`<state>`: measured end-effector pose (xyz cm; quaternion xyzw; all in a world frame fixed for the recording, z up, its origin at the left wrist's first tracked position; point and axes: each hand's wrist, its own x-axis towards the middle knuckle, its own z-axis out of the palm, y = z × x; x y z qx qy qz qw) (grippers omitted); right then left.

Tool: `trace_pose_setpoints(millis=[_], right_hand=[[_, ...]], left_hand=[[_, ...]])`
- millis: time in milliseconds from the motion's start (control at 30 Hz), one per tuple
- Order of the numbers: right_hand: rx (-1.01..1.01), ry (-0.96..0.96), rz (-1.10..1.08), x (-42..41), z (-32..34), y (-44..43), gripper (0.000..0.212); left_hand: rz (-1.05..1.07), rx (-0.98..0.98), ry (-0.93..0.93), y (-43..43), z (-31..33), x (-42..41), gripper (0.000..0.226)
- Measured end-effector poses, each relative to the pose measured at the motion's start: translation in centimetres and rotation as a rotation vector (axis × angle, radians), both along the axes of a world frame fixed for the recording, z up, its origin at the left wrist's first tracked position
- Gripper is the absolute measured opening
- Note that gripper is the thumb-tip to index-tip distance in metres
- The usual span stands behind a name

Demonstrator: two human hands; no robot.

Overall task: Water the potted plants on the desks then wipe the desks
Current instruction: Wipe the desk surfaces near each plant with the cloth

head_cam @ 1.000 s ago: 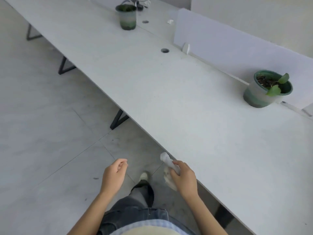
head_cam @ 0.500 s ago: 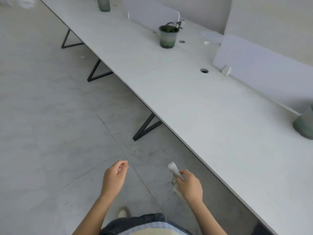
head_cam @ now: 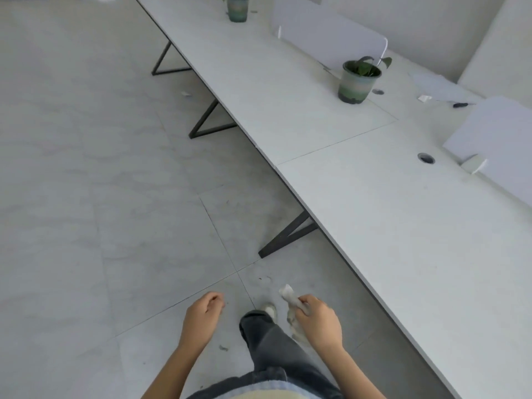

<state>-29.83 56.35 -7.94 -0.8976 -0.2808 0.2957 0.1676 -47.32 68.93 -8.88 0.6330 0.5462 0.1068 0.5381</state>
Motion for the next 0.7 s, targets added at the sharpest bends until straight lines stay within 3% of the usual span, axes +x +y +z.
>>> trace_pose_setpoints(millis=[200, 300, 500, 633, 700], right_hand=[[0.142, 0.003, -0.01, 8.6, 1.5, 11.1, 0.034], [0.209, 0.038, -0.049, 12.0, 2.2, 15.2, 0.03], [0.192, 0.08, 0.006, 15.0, 1.4, 20.0, 0.04], [0.2, 0.12, 0.074, 17.2, 1.3, 23.3, 0.017], [0.213, 0.117, 0.072, 18.6, 1.2, 25.4, 0.026]], left_hand=[[0.017, 0.09, 0.04, 8.9, 1.0, 6.5, 0.017], [-0.009, 0.11, 0.038, 12.2, 1.8, 9.8, 0.016], [-0.078, 0.049, 0.094, 15.4, 0.8, 13.6, 0.016], [0.05, -0.013, 0.106, 19.1, -0.1, 14.6, 0.013], [0.09, -0.021, 0.104, 21.8, -0.6, 15.6, 0.016]])
